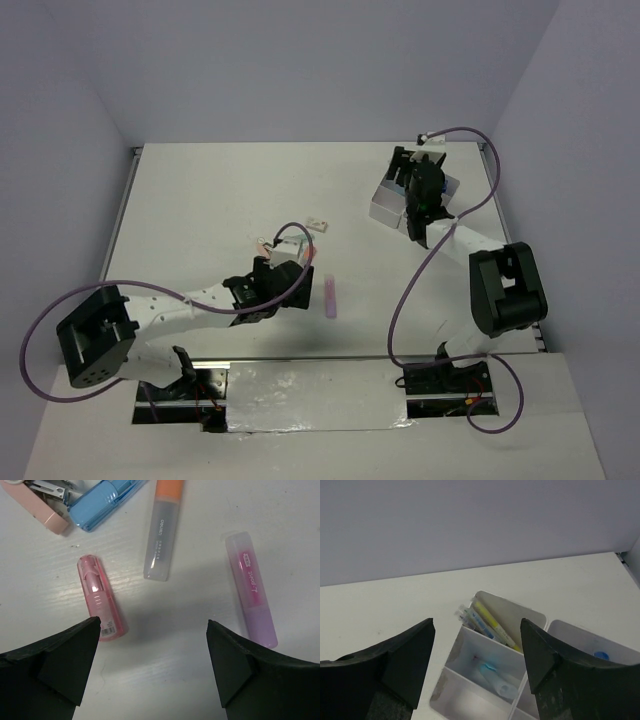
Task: Sort the stationery into containers
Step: Place the stationery in the storage box, then pick up the stationery from the center of the board.
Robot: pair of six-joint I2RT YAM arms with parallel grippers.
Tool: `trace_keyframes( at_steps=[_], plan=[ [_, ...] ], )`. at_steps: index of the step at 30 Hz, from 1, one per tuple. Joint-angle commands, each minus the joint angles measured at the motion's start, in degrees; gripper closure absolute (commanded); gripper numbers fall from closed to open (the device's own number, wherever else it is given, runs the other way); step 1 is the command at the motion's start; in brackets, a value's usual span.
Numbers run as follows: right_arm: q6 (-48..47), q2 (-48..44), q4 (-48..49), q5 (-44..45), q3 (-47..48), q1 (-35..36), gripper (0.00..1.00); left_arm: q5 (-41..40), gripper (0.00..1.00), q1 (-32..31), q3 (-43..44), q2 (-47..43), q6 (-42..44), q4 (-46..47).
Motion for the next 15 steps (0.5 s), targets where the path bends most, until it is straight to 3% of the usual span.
trace_keyframes(
  at_steps=[1,5,8,15],
  plan=[
    [4.46,-6.98,-0.19,-2.36,-1.64,-0.01,0.24,2.1,0.01,1.31,3.7,3.53,4.17,3.97],
    [11.42,-18.03,-12.29,-7.62,-3.4,0.87,0.23,6.05,0.02,4.56,5.62,7.57,6.55,5.56],
    [13.98,-24.47,-15.67,-11.76,-7.26,2.45,0.23,7.99,0.06,6.93,8.25,11.35,8.22,5.3],
    [15.83,-32.13,-23.31,-11.07,-11.49,8.86,0.23,8.96,0.17,8.25,14.5,20.57,9.64,3.27]
  ],
)
